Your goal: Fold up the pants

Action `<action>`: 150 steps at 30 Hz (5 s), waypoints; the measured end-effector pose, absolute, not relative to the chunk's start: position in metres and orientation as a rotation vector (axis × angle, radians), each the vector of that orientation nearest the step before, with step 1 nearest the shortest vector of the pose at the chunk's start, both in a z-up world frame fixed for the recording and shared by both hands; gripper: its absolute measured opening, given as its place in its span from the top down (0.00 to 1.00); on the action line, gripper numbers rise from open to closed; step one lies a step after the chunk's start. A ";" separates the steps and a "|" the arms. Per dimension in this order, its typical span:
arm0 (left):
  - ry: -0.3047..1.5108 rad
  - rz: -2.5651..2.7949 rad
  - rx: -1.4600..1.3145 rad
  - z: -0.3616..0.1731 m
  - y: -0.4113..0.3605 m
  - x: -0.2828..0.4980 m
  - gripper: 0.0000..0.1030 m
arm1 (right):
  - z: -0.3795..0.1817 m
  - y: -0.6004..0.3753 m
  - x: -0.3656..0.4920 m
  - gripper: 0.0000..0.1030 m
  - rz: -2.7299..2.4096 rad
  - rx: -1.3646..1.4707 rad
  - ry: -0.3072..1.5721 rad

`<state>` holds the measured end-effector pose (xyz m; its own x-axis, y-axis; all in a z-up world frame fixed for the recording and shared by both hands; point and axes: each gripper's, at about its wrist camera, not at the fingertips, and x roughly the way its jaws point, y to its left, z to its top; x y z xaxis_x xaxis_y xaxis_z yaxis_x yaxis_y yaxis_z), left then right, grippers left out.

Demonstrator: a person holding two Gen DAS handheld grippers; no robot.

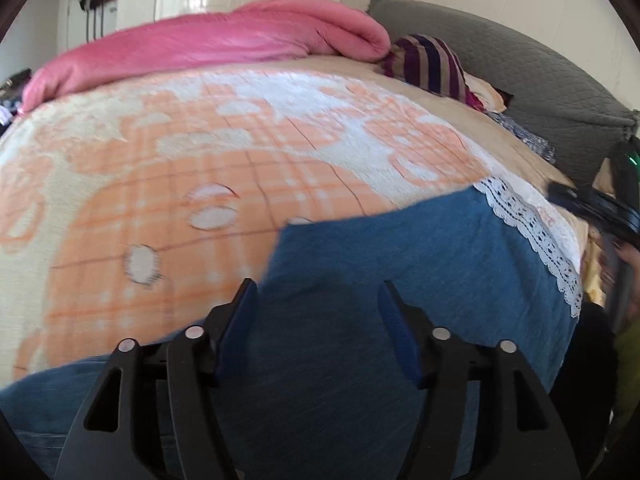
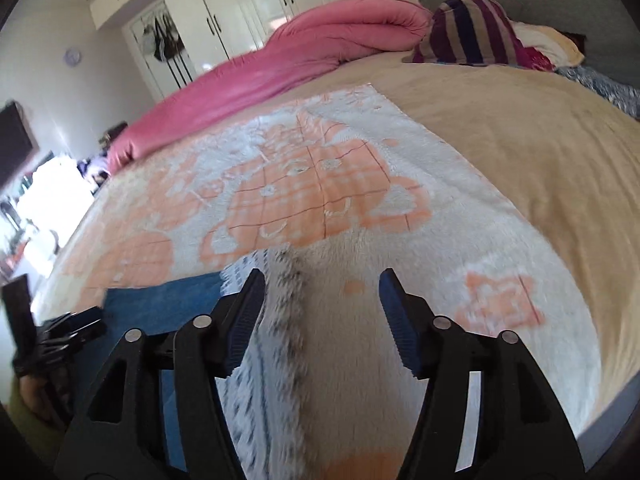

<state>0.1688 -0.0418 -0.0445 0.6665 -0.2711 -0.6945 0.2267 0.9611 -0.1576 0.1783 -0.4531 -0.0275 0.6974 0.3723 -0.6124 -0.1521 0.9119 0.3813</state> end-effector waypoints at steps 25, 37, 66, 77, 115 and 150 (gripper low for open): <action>0.821 -0.018 -0.047 -0.046 0.039 0.073 0.35 | -0.064 -0.408 0.108 0.56 0.443 0.069 1.003; 0.825 -0.023 -0.056 -0.049 0.048 0.069 0.35 | -0.071 -0.422 0.088 0.79 0.399 0.017 1.028; 0.824 -0.024 0.141 -0.053 -0.031 0.078 0.07 | -0.039 -0.249 0.109 0.20 0.578 -0.307 0.847; 0.811 -0.010 -0.027 -0.063 0.023 0.074 0.06 | -0.065 -0.305 0.133 0.19 0.473 -0.160 0.956; 0.760 -0.327 0.039 0.015 -0.084 0.062 0.04 | -0.041 -0.416 0.071 0.09 0.383 0.201 0.860; 0.925 -0.590 0.245 -0.023 -0.243 0.251 0.04 | -0.073 -0.418 0.093 0.09 0.366 0.306 0.931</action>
